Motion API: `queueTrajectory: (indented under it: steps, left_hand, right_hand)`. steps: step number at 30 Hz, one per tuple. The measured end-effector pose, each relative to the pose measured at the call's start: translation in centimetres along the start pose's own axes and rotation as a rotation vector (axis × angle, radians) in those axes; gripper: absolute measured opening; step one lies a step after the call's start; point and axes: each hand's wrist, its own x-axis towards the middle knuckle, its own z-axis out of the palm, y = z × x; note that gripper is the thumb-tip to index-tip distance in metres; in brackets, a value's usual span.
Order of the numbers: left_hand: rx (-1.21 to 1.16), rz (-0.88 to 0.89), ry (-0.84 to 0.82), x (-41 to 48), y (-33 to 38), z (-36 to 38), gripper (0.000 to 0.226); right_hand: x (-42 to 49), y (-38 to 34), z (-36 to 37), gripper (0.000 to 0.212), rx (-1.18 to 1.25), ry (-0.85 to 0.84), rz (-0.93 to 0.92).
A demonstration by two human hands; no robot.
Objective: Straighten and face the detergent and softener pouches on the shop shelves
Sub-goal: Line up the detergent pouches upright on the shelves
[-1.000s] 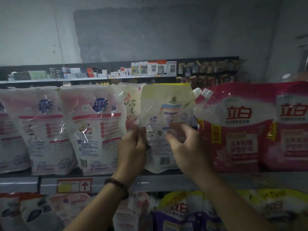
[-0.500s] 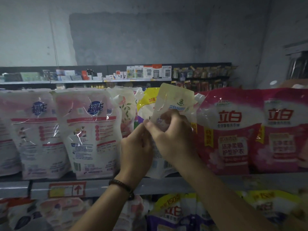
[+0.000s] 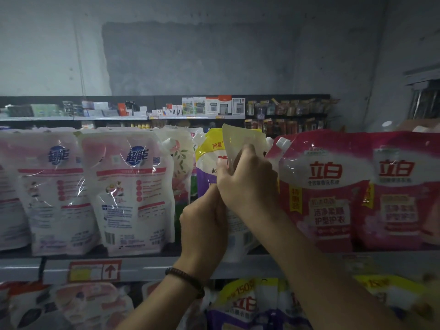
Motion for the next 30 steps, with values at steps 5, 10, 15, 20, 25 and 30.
queueTrajectory:
  steps: [5,10,15,20,25,30]
  left_hand:
    - [0.039,0.032,0.025,-0.1,0.4,0.3,0.034]
    - [0.112,0.02,-0.016,-0.4,0.6,0.1,0.021]
    - [0.062,0.002,-0.12,-0.8,1.4,-0.6,0.035]
    - [-0.172,-0.086,-0.144,-0.5,0.8,-0.8,0.036]
    - [-0.256,-0.438,-0.258,1.2,-1.5,-0.6,0.051]
    - [-0.492,-0.768,-0.409,2.3,-4.0,-0.4,0.036]
  right_hand:
    - [-0.3,-0.1,-0.4,0.01,-0.047,0.064,-0.06]
    - [-0.7,0.5,-0.4,0.009,-0.034,0.153,-0.036]
    - [-0.3,1.4,-0.6,0.011,0.063,0.229,-0.029]
    - [-0.4,2.2,-1.3,0.012,0.114,0.298,-0.058]
    - [-0.2,2.8,-2.3,0.013,0.168,0.288,-0.076]
    - [-0.2,3.1,-3.6,0.02,0.261,0.236,-0.079]
